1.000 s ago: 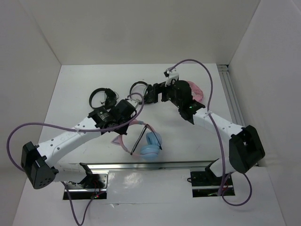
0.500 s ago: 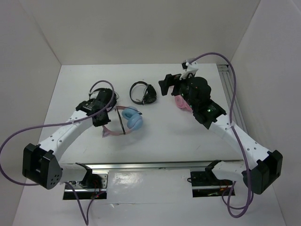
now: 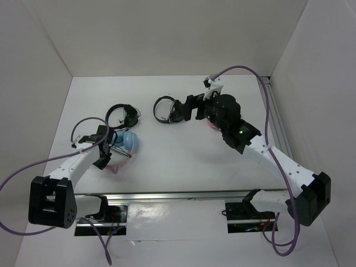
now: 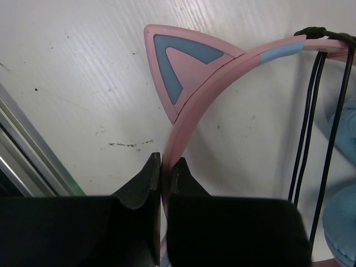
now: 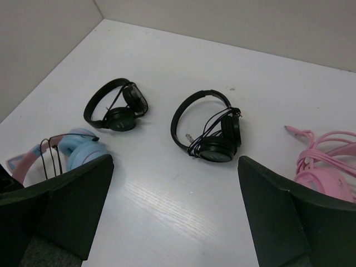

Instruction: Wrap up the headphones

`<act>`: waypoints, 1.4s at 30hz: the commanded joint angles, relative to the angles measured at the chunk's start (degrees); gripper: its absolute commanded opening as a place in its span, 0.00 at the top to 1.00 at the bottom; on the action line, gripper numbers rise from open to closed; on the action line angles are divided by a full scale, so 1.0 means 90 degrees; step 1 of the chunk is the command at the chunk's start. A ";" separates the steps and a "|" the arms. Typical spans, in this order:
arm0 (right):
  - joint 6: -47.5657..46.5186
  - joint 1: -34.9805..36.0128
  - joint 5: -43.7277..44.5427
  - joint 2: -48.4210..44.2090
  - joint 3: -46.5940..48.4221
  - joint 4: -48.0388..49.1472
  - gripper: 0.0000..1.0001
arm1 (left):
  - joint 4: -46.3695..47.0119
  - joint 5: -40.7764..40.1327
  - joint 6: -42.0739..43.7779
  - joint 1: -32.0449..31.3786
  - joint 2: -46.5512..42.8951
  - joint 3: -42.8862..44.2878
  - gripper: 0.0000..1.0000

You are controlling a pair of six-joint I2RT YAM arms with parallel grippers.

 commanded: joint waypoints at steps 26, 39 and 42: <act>-0.0033 0.1233 0.1149 0.0207 0.0425 -0.0086 0.00 | 0.0646 0.1001 0.0719 0.0737 -0.2071 -0.0307 0.00; 0.0582 0.2766 0.3259 -0.1731 0.0748 -0.2771 0.00 | 0.0091 0.2191 0.4732 0.0512 -0.3019 0.2982 0.00; 0.0817 0.2767 0.3113 -0.2534 0.0670 -0.3280 0.00 | -0.0047 0.2377 0.5085 0.0357 -0.3292 0.3638 0.00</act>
